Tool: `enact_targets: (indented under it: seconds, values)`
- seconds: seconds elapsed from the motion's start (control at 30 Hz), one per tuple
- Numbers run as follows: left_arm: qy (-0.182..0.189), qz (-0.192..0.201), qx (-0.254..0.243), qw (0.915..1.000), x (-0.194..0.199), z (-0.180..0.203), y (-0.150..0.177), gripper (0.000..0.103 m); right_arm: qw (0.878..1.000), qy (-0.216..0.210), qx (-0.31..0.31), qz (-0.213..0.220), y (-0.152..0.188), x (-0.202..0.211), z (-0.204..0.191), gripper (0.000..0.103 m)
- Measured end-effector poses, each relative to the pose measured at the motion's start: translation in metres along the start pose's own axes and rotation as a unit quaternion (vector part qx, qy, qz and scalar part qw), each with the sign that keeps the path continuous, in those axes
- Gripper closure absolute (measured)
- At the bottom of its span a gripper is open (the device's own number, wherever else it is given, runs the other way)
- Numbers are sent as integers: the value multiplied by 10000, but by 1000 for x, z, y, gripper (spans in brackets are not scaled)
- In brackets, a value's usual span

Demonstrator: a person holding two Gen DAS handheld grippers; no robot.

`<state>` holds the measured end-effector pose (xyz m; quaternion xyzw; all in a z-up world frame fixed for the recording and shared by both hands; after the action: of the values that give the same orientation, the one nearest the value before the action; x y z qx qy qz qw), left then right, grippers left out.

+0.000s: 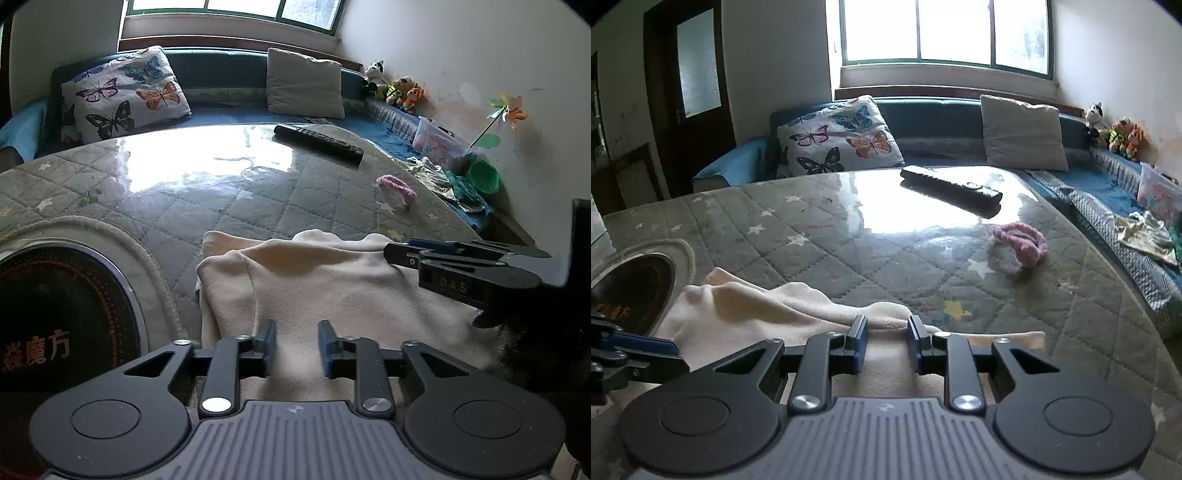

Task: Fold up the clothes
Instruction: 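Lower the folded sweatshirt onto the table and open both grippers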

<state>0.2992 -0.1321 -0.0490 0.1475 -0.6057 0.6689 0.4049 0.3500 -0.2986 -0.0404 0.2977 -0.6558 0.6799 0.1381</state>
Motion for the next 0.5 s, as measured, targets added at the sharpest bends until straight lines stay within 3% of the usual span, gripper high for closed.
enact_targets:
  seconds: [0.3,0.43,0.5]
  values:
    - [-204,65,-183,9996,17,6,11,39,9998,-59,196,34,18,35,-13,44]
    - [-292,138,-185,9993,27,4,15,28,9996,3,290,44,30,49,-19,41]
    - [-326,177,-171,9992,32,2,18,20,9995,30,303,65,37,56,-23,34]
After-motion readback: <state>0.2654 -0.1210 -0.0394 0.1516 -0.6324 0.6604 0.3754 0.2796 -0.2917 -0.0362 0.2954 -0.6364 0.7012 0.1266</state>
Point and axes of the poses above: each gripper's, at about its wrist camera, not at the fingertips, and x roughly against the way its jaws point, z to its right, y to its underside, the point moved 10 cm from there along -x, roughly the way its jaws point, and after that the axes turned 2 degrees about z, right-handed, at the moved point
